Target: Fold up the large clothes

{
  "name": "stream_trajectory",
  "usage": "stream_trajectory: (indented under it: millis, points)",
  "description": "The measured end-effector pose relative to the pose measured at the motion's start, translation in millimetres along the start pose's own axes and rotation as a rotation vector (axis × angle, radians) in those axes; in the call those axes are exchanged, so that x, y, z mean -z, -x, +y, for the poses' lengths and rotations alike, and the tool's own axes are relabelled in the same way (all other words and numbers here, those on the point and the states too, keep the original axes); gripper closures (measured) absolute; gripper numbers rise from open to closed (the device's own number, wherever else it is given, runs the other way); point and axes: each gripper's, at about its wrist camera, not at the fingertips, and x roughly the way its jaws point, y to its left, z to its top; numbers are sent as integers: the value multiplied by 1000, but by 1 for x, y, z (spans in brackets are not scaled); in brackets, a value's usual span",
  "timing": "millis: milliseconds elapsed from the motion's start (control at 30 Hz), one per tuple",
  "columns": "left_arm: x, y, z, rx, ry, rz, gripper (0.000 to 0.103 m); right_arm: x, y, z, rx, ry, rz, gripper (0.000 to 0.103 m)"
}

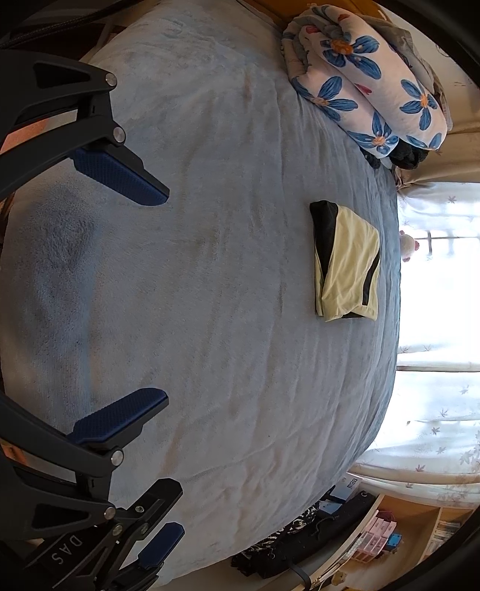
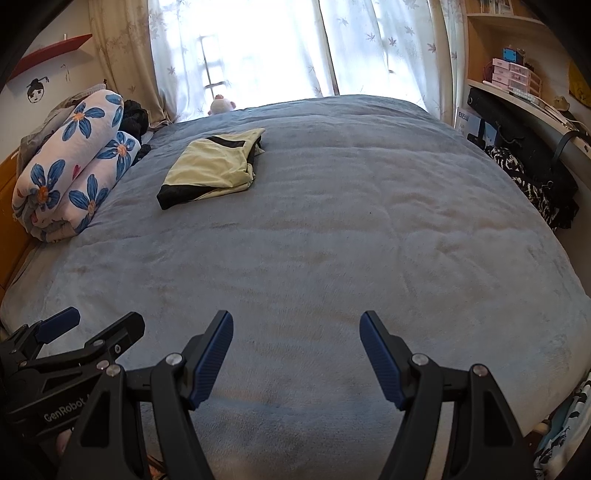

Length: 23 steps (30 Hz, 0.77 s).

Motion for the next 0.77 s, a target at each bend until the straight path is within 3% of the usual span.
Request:
stream_trajectory:
  millis: [767]
  points:
    - [-2, -20, 5, -5, -5, 46, 5, -2, -20, 4, 5, 1, 48, 32]
